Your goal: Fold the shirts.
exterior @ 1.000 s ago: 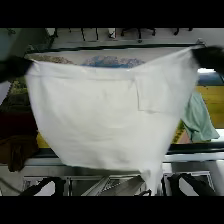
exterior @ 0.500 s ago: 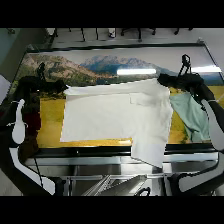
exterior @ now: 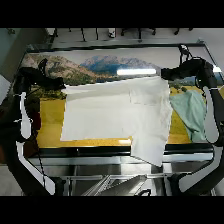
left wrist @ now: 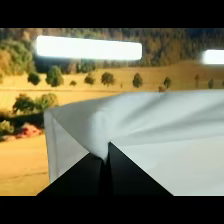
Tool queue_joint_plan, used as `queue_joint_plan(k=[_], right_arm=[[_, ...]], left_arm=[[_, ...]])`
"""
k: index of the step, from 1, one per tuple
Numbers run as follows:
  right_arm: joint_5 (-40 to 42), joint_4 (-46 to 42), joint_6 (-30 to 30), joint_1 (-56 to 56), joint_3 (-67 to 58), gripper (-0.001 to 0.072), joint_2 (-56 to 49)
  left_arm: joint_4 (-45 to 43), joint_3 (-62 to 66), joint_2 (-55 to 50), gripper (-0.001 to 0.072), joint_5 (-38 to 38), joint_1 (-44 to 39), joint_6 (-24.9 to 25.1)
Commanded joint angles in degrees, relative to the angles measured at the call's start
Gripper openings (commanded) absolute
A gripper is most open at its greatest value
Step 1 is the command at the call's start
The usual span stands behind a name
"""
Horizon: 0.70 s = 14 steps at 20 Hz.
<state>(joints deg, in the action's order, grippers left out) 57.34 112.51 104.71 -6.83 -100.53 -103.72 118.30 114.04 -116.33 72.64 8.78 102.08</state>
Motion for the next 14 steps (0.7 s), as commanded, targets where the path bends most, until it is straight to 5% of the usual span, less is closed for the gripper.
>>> queue_joint_plan(k=[1, 8, 14], right_arm=[[11.93, -16.96, -4.26, 2.14, 1.95, 0.0015, 2.80], [9.46, -29.64, -17.11, 6.69, 14.14, 0.0015, 2.62], [8.81, -28.57, -19.10, 6.82, 14.27, 0.0016, 1.51]], left_arm=[[-8.00, -4.90, 2.60, 0.0022, 4.09, -0.87, -2.29], [-17.16, -11.30, 2.64, 0.0021, 4.00, -3.13, -4.04], [-18.78, -9.33, 0.63, 0.0022, 1.53, -6.01, -4.09]])
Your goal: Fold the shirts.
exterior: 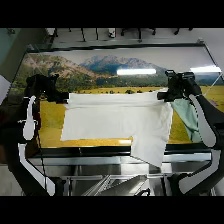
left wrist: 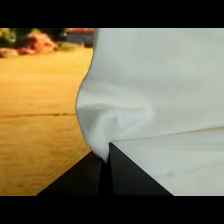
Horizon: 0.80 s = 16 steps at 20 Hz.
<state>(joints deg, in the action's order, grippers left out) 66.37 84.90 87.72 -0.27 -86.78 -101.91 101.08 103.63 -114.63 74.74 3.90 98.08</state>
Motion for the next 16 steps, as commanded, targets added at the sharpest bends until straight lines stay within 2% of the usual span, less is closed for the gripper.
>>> queue_joint_plan(k=[1, 6, 7, 8, 9, 13, 16], right_arm=[[-0.50, -0.50, -2.25, 0.26, 0.52, 0.0016, -0.31], [-1.88, 2.25, -2.32, 0.24, 0.50, 0.0029, -0.31], [-1.92, 3.37, -2.29, 0.24, 0.37, 0.0106, -0.26], [-1.66, 4.24, -2.32, 0.24, -0.11, 0.0320, -0.22], [-0.59, 4.79, -2.34, 0.24, -1.25, 0.0429, -0.09], [10.78, 3.28, -2.32, -0.98, -8.20, 0.0431, 4.35], [17.38, 3.45, -2.03, -4.48, -6.12, 0.0430, 12.79]], left_arm=[[-1.51, 1.99, -1.49, 0.0022, 0.00, -1.22, -0.09], [-2.14, 4.33, -1.49, 0.0023, 0.42, -1.62, -0.15], [-0.57, 4.48, -1.49, 0.0157, 0.35, -1.79, -0.07], [1.31, 4.55, -1.46, 0.0466, 0.26, -1.99, -0.04], [3.17, 4.55, -1.36, 0.0708, 0.20, -1.97, -0.02], [3.89, 4.59, 1.38, 0.0710, 6.60, -0.48, -0.98], [4.22, 2.93, 7.39, 0.0709, 12.74, 4.24, -1.70]])
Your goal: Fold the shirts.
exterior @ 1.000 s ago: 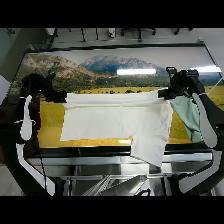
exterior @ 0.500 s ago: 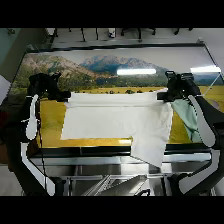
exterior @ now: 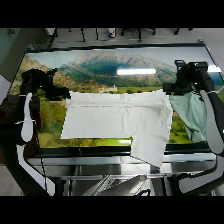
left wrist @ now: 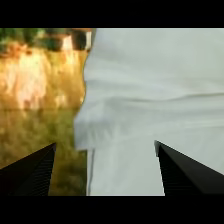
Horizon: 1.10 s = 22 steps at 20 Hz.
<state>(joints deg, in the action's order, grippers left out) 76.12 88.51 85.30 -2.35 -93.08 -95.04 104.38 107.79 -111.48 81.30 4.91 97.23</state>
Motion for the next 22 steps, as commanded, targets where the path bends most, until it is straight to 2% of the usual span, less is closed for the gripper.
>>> queue_joint_plan(k=[1, 3, 5, 7, 9, 11, 18, 19, 20, 22], right_arm=[[9.25, -0.15, 0.39, -3.87, 4.13, 0.0430, 9.70], [8.81, 1.99, 0.33, -6.86, 16.85, 0.0430, 18.71], [6.14, 7.17, 0.35, -10.88, 30.97, 0.0430, 27.67], [2.82, 14.75, 1.51, -17.05, 42.23, 0.0430, 34.69], [1.42, 23.58, 4.24, -23.82, 50.84, 0.0430, 38.73], [1.44, 26.32, 7.30, -27.87, 56.98, 0.0430, 39.54], [-3.21, 29.31, 14.32, -28.15, 67.43, 0.0430, 34.95], [-3.52, 29.97, 15.41, -28.15, 67.76, 0.0429, 33.40], [-4.13, 30.36, 16.22, -28.15, 67.95, 0.0429, 31.65], [-4.98, 31.21, 17.77, -28.13, 68.02, 0.0429, 28.20]], left_arm=[[0.83, -4.20, 6.88, 0.0709, 7.52, 4.70, -0.57], [2.45, -14.19, 12.55, 0.0709, 7.96, 7.52, 1.07], [7.45, -26.36, 17.09, 0.0709, 4.92, 10.29, 3.50], [8.37, -36.74, 19.82, 0.0709, 1.09, 12.24, 4.24], [9.94, -43.28, 20.22, 0.0709, 0.90, 13.03, 7.13], [12.79, -48.15, 20.17, 0.0709, 0.55, 12.98, 9.57], [15.89, -52.09, 20.17, 0.0708, -6.23, 12.24, 10.38], [15.74, -52.09, 20.15, 0.0692, -6.80, 11.54, 10.38], [15.72, -52.09, 20.15, 0.0594, -7.72, 10.69, 10.38], [15.72, -52.09, 20.15, 0.0593, -8.94, 8.98, 10.36]])
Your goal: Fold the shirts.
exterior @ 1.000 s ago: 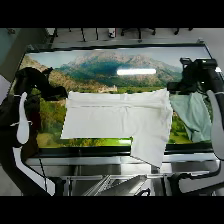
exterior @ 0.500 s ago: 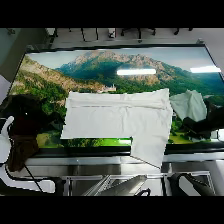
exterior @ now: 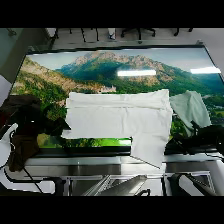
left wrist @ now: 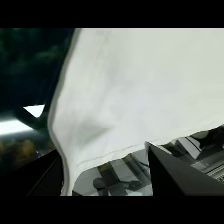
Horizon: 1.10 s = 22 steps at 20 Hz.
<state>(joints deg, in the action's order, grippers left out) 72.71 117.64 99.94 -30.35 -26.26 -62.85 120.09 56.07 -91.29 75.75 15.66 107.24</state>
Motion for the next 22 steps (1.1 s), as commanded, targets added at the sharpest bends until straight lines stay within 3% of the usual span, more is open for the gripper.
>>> queue_joint_plan(k=[1, 2, 3, 4, 6, 8, 10, 12, 16, 18, 20, 22], right_arm=[[-1.68, 2.64, 3.87, -0.04, 1.22, 0.0429, -5.77], [-2.32, 2.67, 4.00, 0.57, 1.25, 0.0429, -7.26], [-3.37, 2.67, 4.72, 1.57, 1.25, 0.0429, -8.33], [-4.66, 2.71, 4.92, 2.80, 1.25, 0.0429, -9.25], [-6.67, 3.89, 5.16, 5.05, 1.22, 0.0415, -10.47], [-7.78, 6.56, 7.85, 7.30, 1.22, 0.0140, -10.75], [-7.19, 9.22, 9.81, 8.55, 0.42, 0.0017, -10.60], [-5.70, 8.52, 8.98, 8.33, -0.85, 0.0017, -8.63], [-4.85, -6.16, -5.92, 7.96, -1.62, 0.0016, 1.29], [-4.81, -11.74, -10.05, 7.96, -1.62, 0.0016, 5.44], [-5.66, -12.02, -10.25, 7.98, -1.64, 0.0016, 7.06], [-8.15, -3.61, -5.11, 8.07, -2.36, 0.0016, 7.17]], left_arm=[[0.02, -0.37, -0.04, 0.0588, -3.65, -2.58, 0.37], [-0.04, -0.37, -0.04, 0.0357, -3.89, -3.19, 0.39], [-0.11, -0.35, -0.02, 0.0064, -4.28, -3.50, 0.42], [-0.04, -0.33, -0.02, 0.0023, -4.68, -3.56, 0.39], [-0.09, -0.33, -0.02, 0.0023, -4.74, -3.54, 0.37], [-0.07, -0.33, -0.02, 0.0023, -4.50, -3.54, 0.31], [-0.15, -0.33, 0.00, 0.0022, -2.19, -3.54, 0.28], [-3.37, -0.37, 1.03, 0.0022, 1.14, -3.45, -1.42], [-15.78, -0.39, 8.24, 0.0022, 4.79, -1.97, -7.87], [-17.11, -0.39, 10.91, 0.0022, 6.16, 0.11, -7.89], [-16.90, -0.39, 11.52, 0.0022, 6.43, 1.81, -7.89], [-16.90, -0.37, 11.34, 0.0022, 4.76, 1.36, -7.82]])
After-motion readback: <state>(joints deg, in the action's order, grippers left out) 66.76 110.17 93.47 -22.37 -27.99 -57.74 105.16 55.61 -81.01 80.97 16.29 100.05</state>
